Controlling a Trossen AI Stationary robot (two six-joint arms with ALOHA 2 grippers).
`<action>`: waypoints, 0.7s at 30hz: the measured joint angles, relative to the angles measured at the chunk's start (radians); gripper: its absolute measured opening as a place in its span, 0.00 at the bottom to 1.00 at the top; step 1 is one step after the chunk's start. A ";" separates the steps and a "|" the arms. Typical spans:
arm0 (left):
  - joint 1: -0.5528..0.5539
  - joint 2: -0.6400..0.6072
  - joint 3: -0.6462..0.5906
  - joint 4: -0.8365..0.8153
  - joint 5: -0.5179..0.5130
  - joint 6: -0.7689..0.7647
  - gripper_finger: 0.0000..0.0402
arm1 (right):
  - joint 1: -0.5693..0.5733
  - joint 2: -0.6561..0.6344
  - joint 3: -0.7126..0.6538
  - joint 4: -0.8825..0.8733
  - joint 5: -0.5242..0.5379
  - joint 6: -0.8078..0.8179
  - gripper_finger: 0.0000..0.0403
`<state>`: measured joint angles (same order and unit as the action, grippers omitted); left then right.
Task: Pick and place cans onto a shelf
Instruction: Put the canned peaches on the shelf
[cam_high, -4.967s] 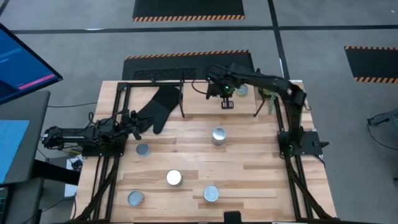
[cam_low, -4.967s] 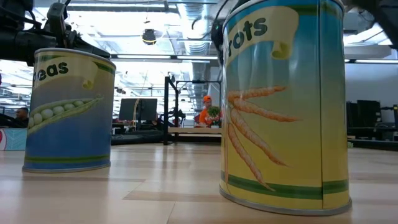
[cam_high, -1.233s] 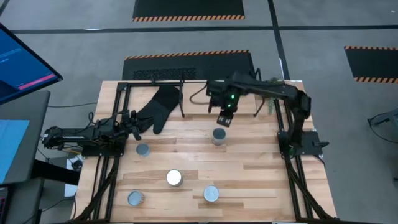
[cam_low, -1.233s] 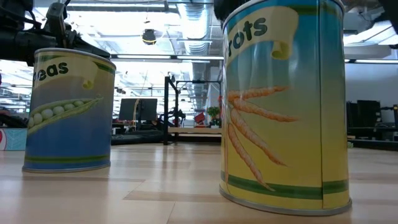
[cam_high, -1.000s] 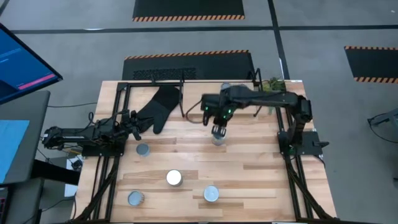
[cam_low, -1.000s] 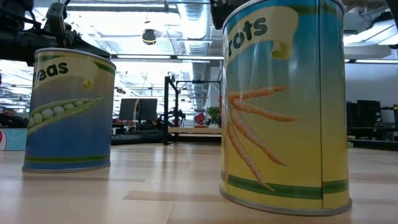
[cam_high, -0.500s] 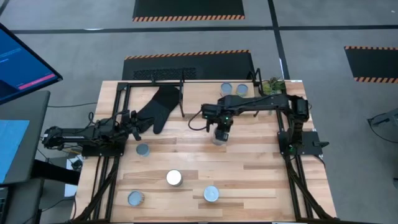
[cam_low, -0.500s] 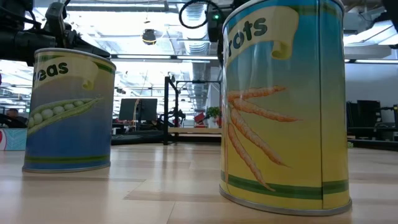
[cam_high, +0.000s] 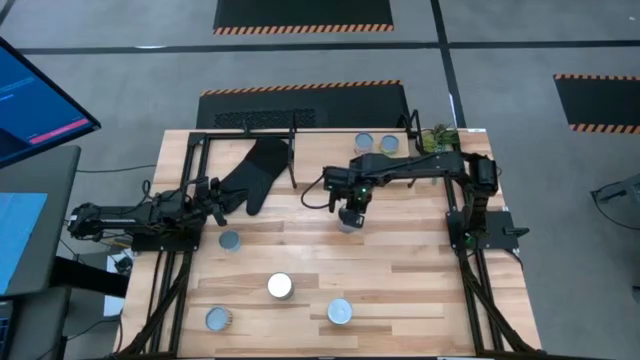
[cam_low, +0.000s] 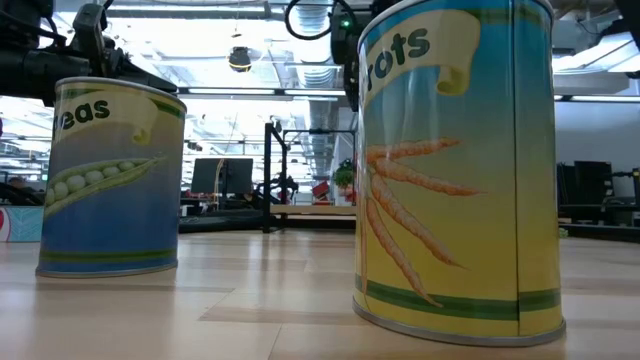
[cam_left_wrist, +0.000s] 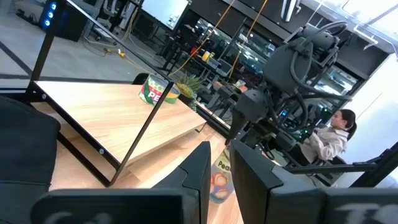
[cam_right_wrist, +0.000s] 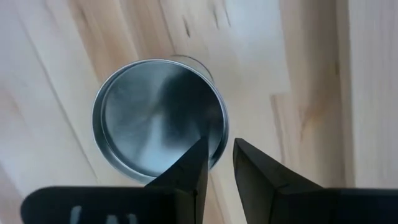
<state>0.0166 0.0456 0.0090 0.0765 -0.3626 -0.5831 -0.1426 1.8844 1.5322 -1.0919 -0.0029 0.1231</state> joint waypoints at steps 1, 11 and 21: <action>0.000 0.000 0.000 0.000 0.000 0.000 0.12 | -0.003 0.001 0.000 0.012 -0.014 0.000 0.25; 0.000 0.000 0.000 0.000 0.000 0.000 0.12 | -0.011 0.008 0.024 0.089 -0.052 0.019 0.02; 0.000 0.000 0.000 0.000 0.000 0.000 0.12 | -0.131 0.000 0.324 -0.011 -0.045 -0.106 0.01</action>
<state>0.0165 0.0457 0.0088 0.0764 -0.3622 -0.5835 -0.2741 1.8847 1.8561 -1.1027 -0.0474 0.0169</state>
